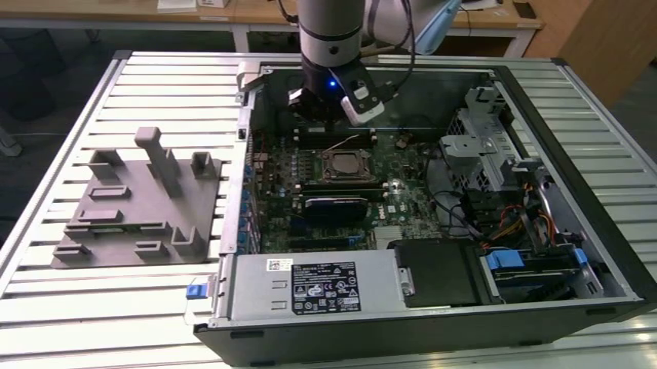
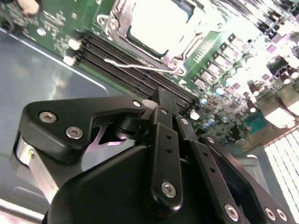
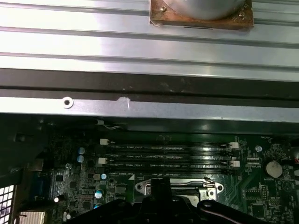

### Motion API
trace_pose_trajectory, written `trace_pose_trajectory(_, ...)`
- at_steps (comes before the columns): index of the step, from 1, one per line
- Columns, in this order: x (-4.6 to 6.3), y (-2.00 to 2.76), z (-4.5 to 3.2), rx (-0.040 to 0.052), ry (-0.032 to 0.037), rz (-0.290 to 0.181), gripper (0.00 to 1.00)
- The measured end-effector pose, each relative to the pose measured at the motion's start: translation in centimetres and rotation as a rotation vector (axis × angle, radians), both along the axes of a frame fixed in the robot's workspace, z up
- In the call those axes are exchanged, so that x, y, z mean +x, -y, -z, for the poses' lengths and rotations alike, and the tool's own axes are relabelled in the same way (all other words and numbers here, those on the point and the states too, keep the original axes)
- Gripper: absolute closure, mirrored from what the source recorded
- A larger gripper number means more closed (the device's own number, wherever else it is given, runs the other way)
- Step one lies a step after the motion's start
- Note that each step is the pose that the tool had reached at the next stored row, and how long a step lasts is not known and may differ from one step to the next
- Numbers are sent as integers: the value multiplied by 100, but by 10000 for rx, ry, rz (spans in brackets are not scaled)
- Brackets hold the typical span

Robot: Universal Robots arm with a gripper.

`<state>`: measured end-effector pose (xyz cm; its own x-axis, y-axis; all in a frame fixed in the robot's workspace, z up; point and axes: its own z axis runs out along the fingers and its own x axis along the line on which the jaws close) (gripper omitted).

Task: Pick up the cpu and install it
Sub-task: 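Install the first cpu locking lever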

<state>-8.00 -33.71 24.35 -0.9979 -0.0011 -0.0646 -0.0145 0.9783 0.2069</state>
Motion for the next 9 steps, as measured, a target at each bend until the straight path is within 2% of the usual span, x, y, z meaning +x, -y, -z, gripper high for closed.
trace_pose_trajectory(2,0,0,5,-50,142,101,89)
trace_pose_trajectory(5,0,0,20,-68,289,323,89)
trace_pose_trajectory(9,0,0,51,-75,394,708,89)
